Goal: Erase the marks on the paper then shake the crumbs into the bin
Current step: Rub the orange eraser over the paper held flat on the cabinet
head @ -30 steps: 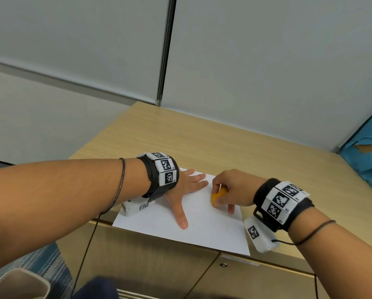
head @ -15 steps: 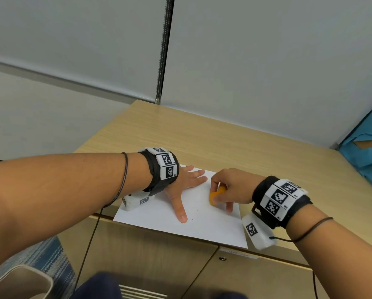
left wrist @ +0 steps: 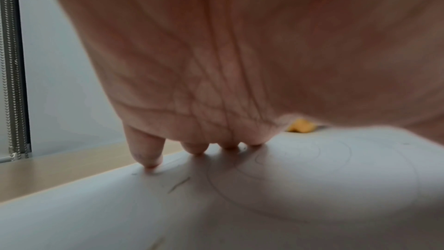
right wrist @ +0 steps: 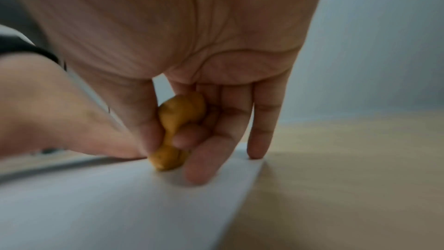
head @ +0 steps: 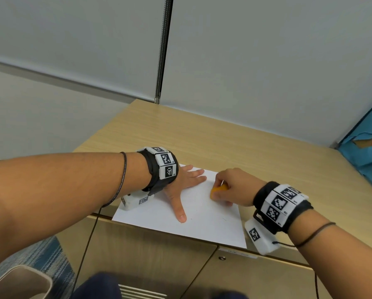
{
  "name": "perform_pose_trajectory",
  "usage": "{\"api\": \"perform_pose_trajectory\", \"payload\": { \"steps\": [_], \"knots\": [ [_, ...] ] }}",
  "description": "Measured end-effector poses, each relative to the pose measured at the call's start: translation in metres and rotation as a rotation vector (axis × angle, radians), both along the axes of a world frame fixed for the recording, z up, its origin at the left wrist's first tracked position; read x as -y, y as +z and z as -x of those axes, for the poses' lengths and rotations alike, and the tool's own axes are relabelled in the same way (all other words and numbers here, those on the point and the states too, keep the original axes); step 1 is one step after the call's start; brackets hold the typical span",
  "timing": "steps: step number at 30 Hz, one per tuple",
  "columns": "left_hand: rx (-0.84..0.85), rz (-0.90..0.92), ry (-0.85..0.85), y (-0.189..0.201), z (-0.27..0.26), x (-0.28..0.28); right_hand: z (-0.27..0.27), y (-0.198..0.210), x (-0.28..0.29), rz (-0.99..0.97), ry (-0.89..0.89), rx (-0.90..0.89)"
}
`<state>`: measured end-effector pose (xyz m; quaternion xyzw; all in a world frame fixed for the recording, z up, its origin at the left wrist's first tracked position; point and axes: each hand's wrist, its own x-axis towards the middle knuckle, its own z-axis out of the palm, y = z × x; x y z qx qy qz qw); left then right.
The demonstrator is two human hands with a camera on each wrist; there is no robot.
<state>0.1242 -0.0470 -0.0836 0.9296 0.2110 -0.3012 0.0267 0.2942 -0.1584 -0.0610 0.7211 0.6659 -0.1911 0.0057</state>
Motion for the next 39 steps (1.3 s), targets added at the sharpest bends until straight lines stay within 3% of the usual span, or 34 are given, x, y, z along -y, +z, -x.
{"api": "perform_pose_trajectory", "payload": {
  "steps": [3, 9, 14, 16, 19, 25, 31, 36, 39],
  "knots": [
    [0.002, 0.004, 0.002, 0.0, 0.0, -0.002, -0.006, -0.002, -0.009, -0.087, -0.086, 0.052],
    [0.005, -0.012, -0.017, -0.005, -0.003, -0.005, 0.017, -0.004, 0.013, 0.076, 0.137, -0.033],
    [0.016, 0.009, -0.004, -0.005, 0.0, -0.005, 0.002, -0.005, -0.002, -0.105, -0.015, 0.111],
    [0.02, 0.006, -0.007, -0.004, 0.001, -0.004, 0.016, -0.01, 0.004, -0.099, 0.075, 0.126],
    [0.035, 0.009, -0.013, -0.006, 0.001, -0.005, 0.039, -0.009, 0.019, 0.022, 0.227, -0.002],
    [0.033, -0.006, 0.01, -0.002, -0.002, -0.005, 0.002, 0.002, -0.011, -0.032, -0.008, 0.188],
    [0.029, -0.002, -0.004, -0.004, -0.003, -0.008, 0.033, -0.009, 0.012, 0.079, 0.238, 0.081],
    [0.051, 0.007, 0.01, -0.004, -0.002, -0.008, -0.002, -0.001, -0.011, -0.037, 0.025, 0.193],
    [0.053, 0.003, 0.001, -0.005, -0.001, -0.009, 0.014, -0.009, -0.003, -0.031, 0.15, 0.176]
  ]
}}
